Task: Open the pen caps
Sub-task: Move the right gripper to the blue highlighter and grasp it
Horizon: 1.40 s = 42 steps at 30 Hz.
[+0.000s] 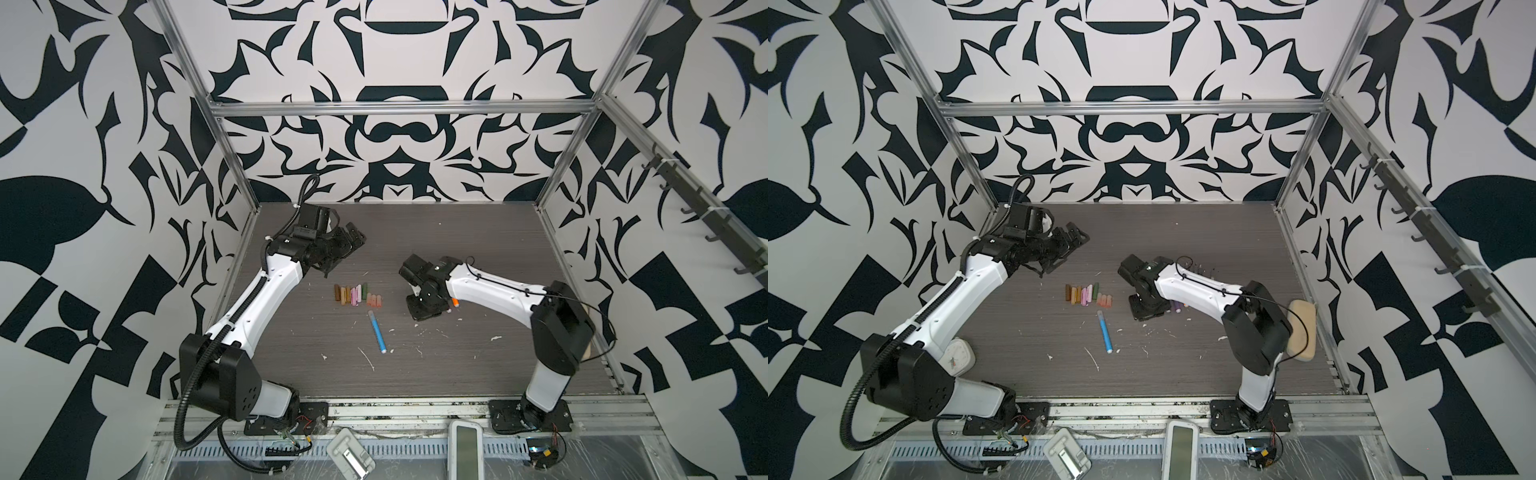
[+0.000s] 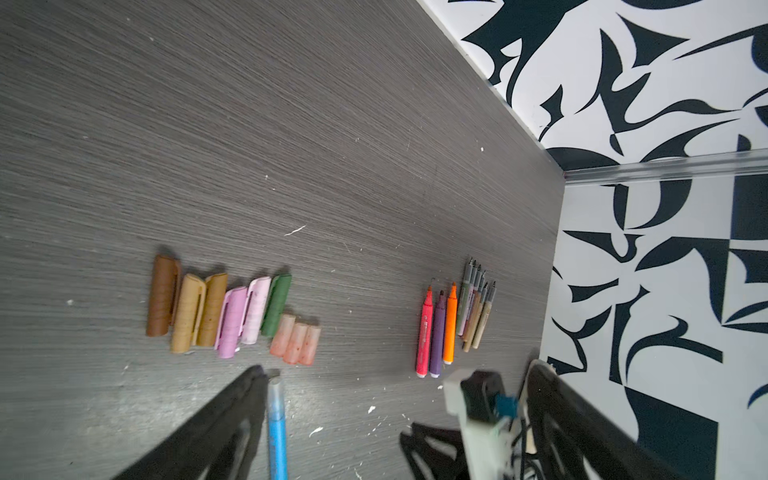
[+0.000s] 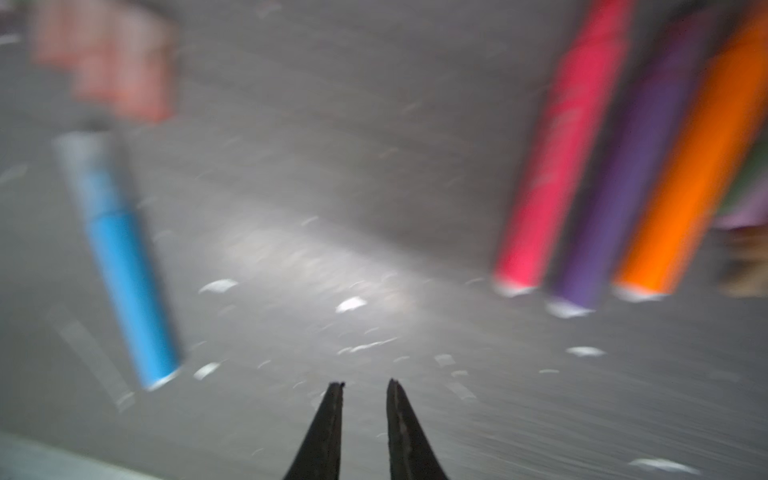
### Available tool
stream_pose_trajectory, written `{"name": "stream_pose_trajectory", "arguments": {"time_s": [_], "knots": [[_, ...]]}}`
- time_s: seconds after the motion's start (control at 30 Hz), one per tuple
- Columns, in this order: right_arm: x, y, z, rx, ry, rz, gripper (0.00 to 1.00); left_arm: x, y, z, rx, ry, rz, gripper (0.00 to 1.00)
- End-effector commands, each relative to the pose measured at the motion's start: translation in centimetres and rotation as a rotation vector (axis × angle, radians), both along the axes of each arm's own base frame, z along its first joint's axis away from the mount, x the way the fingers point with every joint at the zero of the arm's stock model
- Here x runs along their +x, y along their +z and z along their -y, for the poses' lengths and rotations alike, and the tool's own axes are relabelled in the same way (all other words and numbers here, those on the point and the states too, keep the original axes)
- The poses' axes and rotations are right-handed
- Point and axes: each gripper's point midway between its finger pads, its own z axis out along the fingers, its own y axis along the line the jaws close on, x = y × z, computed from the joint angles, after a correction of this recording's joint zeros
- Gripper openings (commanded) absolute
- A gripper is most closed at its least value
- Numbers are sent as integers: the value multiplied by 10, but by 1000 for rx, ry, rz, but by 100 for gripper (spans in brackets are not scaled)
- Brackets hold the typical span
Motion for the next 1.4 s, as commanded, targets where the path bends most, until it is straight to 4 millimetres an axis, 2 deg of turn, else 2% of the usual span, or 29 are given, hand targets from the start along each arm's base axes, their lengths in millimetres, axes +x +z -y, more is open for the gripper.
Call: {"name": "stream_pose_trajectory", "arguments": {"time_s": [0.0, 0.1, 0.17, 0.23, 0.43, 0.63, 0.93, 0.97, 1.03, 1.13, 1.27, 1.37], "knots": [[-29, 10, -53, 280, 7, -87, 22, 5, -1, 8, -69, 13, -23, 100], [-48, 4, -66, 267, 44, -101, 22, 0, -9, 7, -83, 27, -54, 99], [-56, 0, -76, 265, 58, -112, 28, -6, -10, 4, -80, 37, -61, 99], [-60, -2, -86, 259, 65, -112, 35, -12, -8, -2, -61, 55, -61, 99], [-56, -8, -103, 146, 82, -93, 36, -26, 3, -8, -58, 53, -44, 100], [-45, -21, -104, 8, 39, -82, 33, -35, 7, -6, -38, -15, -25, 100], [-63, -60, -100, -110, 24, -109, 30, -44, 3, -1, -72, -54, -25, 100], [-65, -63, -100, -109, 22, -111, 29, -45, 2, -2, -68, -57, -28, 100], [-71, -65, -100, -121, 34, -106, 16, -48, 2, -1, -66, -71, -36, 100], [-79, -60, -97, -134, 59, -83, 1, -49, 1, 3, -83, -85, -54, 100], [-90, -41, -95, -69, 94, -59, 0, -43, 3, 7, -94, -93, -51, 100], [-93, -11, -88, 24, 120, -7, 0, -35, -2, 11, -97, -89, -65, 100]]}}
